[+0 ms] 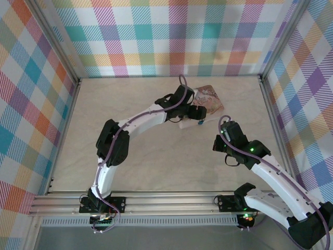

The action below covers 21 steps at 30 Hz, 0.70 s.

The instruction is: Unlock the padlock with the key

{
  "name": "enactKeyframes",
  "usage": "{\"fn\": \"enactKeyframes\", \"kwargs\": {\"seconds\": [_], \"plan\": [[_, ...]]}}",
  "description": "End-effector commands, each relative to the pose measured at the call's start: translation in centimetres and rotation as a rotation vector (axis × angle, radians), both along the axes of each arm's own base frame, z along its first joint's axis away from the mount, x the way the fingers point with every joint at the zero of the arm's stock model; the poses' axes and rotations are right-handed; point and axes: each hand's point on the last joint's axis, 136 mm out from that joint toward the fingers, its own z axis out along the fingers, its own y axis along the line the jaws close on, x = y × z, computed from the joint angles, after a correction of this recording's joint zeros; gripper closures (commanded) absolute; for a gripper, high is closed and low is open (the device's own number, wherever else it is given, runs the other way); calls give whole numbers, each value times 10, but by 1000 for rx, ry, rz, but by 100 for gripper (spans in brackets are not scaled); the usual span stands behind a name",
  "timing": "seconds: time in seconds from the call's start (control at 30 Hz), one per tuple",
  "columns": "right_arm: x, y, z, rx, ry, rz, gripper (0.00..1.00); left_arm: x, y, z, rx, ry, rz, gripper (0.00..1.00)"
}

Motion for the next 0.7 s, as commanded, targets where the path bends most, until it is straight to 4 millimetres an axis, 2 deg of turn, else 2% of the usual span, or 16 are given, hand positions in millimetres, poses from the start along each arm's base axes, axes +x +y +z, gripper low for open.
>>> {"fn": "enactKeyframes", "kwargs": {"seconds": [0.0,0.17,0.37,0.67], "plan": [[-2,-6,0,-19,0,-12,100,-1,0,-15,96,8,-17,20],[-2,-5,0,-14,-1,-9,99,7,1,-27,137,9,1,20],[1,-6,0,-21,5,-10,99,-3,9,-43,183,36,-4,21],[7,-2,0,-1,31,11,99,-29,46,-59,251,37,22,20]]}}
